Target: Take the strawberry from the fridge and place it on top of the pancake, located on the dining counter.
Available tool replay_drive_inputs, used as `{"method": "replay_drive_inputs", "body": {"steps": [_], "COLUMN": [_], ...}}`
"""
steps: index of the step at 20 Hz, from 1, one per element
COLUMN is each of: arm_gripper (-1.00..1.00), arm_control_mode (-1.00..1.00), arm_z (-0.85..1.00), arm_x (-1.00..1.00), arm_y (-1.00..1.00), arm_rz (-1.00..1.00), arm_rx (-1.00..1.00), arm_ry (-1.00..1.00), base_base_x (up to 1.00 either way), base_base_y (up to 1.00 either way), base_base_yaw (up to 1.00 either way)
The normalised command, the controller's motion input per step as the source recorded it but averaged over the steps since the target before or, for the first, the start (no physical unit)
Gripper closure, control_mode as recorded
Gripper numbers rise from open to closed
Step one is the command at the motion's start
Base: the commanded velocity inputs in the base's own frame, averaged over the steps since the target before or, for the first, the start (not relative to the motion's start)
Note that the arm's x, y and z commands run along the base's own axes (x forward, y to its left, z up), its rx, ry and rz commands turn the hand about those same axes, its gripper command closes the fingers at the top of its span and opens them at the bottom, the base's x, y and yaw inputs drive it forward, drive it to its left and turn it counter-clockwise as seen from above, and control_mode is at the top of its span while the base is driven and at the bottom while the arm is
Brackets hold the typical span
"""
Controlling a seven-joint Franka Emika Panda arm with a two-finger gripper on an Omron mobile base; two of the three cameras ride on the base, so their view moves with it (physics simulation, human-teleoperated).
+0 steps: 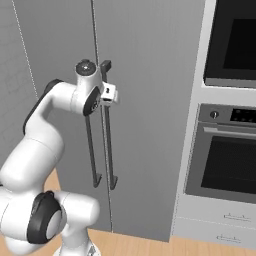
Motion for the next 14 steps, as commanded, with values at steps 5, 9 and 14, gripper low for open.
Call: {"method": "replay_drive_inputs", "body": {"steps": [5,9,14], "arm_gripper": [-1.0,-1.0,-1.0], "arm_control_mode": [-1.0,-1.0,-1.0], "arm_z": [0.0,0.0,0.0], "arm_x": [0.06,0.21,0.18], "arm_y": [-0.08,0.0,0.0], "arm_rz": [-0.04,-0.06,-0.01], "arm_rx": [0.0,0.0,0.0], "arm_ry": [-0.07,0.0,0.0], "base_base_x": [0.0,0.0,0.0], "base_base_y": [0.0,0.0,0.0], "base_base_yaw": [0.0,0.0,0.0]}}
